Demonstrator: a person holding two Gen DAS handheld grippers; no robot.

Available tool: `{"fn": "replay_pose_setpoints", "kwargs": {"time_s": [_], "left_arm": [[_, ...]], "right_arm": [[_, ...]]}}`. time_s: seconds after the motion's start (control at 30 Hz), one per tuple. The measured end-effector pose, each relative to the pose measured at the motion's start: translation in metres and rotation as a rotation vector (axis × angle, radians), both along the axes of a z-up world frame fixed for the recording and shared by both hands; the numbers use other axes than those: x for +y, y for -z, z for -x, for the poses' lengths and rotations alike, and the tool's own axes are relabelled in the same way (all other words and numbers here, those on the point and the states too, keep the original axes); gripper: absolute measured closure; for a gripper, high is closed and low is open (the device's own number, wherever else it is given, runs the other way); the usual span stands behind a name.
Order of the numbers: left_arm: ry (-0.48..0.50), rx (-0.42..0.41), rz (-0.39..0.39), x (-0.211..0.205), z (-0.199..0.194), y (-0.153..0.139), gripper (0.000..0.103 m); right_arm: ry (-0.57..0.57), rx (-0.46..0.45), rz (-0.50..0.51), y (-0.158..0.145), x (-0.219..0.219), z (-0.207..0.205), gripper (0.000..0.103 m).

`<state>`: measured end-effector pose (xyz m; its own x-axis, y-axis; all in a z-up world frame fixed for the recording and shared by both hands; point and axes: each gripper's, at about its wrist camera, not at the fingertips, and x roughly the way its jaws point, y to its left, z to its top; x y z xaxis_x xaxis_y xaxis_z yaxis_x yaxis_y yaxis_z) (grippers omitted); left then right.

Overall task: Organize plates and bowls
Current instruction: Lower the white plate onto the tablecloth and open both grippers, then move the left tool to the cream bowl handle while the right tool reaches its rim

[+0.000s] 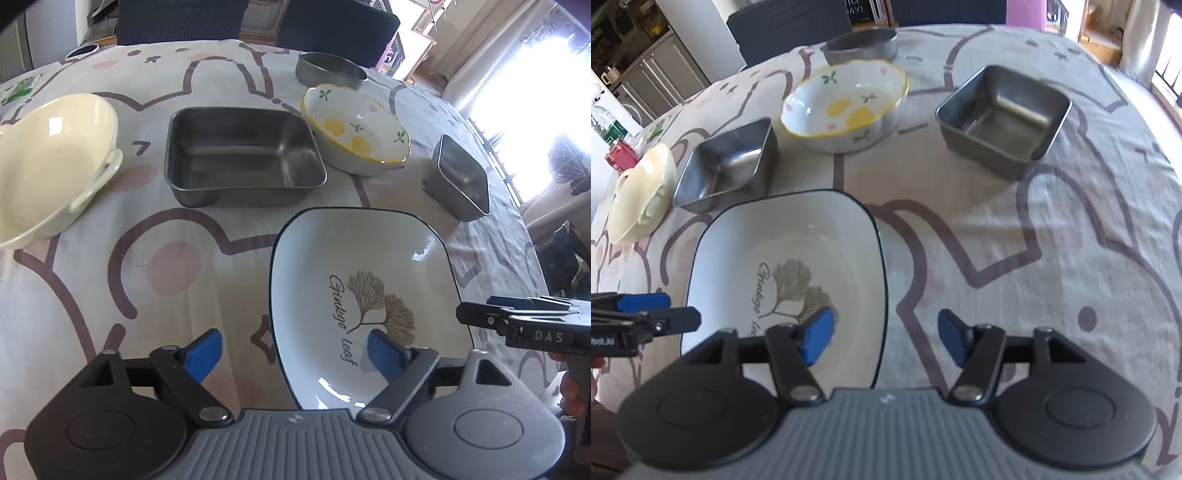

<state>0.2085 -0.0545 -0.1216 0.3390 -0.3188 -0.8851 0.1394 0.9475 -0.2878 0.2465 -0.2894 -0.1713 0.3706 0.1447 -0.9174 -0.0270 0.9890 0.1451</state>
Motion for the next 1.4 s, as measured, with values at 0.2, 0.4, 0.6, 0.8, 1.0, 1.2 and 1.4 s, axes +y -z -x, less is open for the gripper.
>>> {"fn": "replay_pose_setpoints", "kwargs": {"time_s": [0.2,0.4,0.6,0.8,1.0,1.2,1.4], "left_arm": [[0.005,-0.036,0.01,0.01,0.007,-0.013,0.004],[0.016,-0.108,0.018,0.022,0.017,-0.036,0.0],[-0.019,-0.211,0.034,0.046,0.029,-0.067,0.0],[-0.069,-0.35,0.002,0.073,0.039,-0.102,0.0],[-0.144,-0.438,-0.024,0.105,0.035,-0.126,0.0],[-0.225,-0.475,-0.049,0.14,0.026,-0.135,0.0],[-0.31,-0.471,-0.097,0.18,0.001,-0.126,0.0]], "right_arm": [[-0.007,-0.062,-0.014,-0.013,-0.004,0.011,0.002],[0.005,-0.162,-0.032,-0.033,-0.001,0.022,0.0],[0.027,-0.27,-0.076,-0.057,0.006,0.029,0.0],[0.046,-0.4,-0.13,-0.08,0.02,0.027,0.0],[0.054,-0.515,-0.209,-0.098,0.05,0.02,0.0],[0.04,-0.53,-0.301,-0.099,0.097,0.006,0.0],[0.029,-0.527,-0.384,-0.088,0.137,-0.009,0.0]]}}
